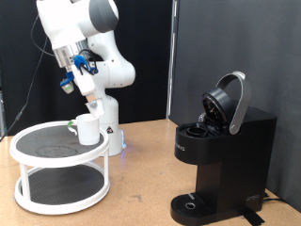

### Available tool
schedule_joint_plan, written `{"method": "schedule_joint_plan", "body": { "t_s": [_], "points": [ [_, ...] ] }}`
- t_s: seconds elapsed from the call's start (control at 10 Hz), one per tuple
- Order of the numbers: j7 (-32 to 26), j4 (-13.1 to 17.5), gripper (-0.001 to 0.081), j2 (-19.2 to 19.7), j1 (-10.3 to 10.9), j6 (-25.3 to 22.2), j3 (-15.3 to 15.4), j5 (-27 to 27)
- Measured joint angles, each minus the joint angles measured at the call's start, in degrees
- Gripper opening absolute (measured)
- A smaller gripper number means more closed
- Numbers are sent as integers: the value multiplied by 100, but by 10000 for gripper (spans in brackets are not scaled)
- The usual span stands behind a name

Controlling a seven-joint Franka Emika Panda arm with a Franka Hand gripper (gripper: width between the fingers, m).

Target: Make a cup of coffee with the keurig machine

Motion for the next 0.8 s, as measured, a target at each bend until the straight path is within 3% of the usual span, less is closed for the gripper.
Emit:
{"method": "schedule_joint_plan", "body": {
  "t_s": [0.5,0.8],
  "points": [
    [-213,426,455,57,617,-156,182,914],
    [207,576,455,74,768,-76,478,1006]
  ]
}}
